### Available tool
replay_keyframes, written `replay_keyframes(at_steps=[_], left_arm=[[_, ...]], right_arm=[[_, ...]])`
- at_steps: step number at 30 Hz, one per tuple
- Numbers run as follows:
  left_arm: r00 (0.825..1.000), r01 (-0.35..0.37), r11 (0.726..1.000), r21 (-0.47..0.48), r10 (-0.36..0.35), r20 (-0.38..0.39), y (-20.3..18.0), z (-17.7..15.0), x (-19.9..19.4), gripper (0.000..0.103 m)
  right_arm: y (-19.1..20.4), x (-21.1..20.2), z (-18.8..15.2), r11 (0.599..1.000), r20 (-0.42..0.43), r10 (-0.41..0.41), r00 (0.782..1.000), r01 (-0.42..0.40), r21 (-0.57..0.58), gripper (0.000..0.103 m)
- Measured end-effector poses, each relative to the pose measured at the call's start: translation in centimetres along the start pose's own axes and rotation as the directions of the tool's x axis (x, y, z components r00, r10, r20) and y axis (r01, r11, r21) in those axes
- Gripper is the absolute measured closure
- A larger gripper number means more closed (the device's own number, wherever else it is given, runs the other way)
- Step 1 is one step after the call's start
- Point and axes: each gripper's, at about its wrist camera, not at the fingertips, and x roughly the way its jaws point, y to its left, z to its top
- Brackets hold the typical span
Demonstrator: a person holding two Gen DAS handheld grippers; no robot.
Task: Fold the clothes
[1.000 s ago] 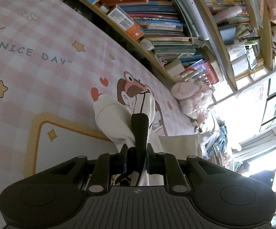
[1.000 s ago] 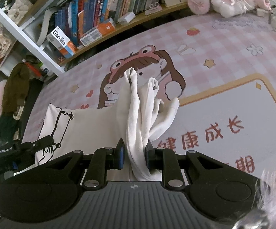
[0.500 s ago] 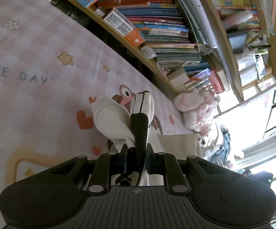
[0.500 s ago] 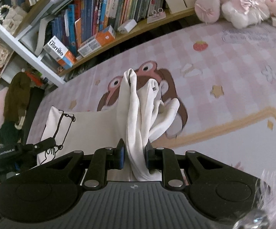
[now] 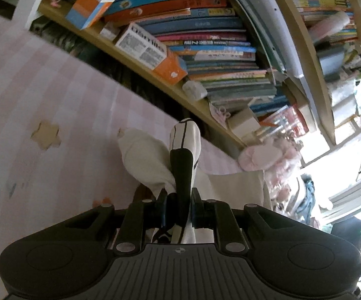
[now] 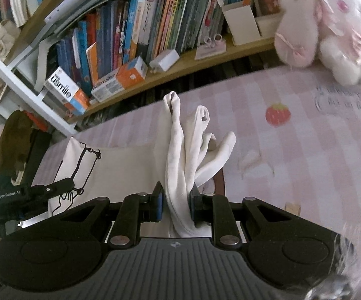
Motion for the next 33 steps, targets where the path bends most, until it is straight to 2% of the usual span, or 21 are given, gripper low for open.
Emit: replay_keyframes(at_steps=[9, 17, 21, 23, 33], left_arm=[[0.999, -0.003, 1.0, 0.028, 0.002, 0.038, -0.1, 4.4, 3.8, 0.088], [0.997, 0.005, 1.0, 0.004, -0.005, 0.075, 1.2, 6.9, 6.1, 0.088], [0.997, -0.007, 1.0, -0.03, 0.009, 0.078, 2.8, 7.4, 7.0, 0.088], [0.997, -0.01, 0.997, -0.071, 0.016, 0.08, 3.9, 7.5, 7.4, 0.087], [0.997, -0.02, 0.984, -0.175, 0.033, 0.073, 6.5, 7.6, 8.9, 0.085]], right_arm=[[-1.5, 3.8, 4.6, 0.999, 0.037, 0.027, 0.999, -0.026, -0.023, 0.085], [-2.8, 6.7, 7.0, 0.998, 0.071, 0.062, 0.996, -0.062, 0.0, 0.085], [-3.8, 8.2, 7.4, 0.996, 0.069, 0.076, 0.995, -0.079, 0.039, 0.085], [-4.8, 9.0, 7.5, 0.991, 0.065, 0.087, 0.994, -0.093, 0.096, 0.085], [-7.5, 11.2, 6.6, 0.945, 0.086, 0.15, 0.985, -0.168, 0.282, 0.081]])
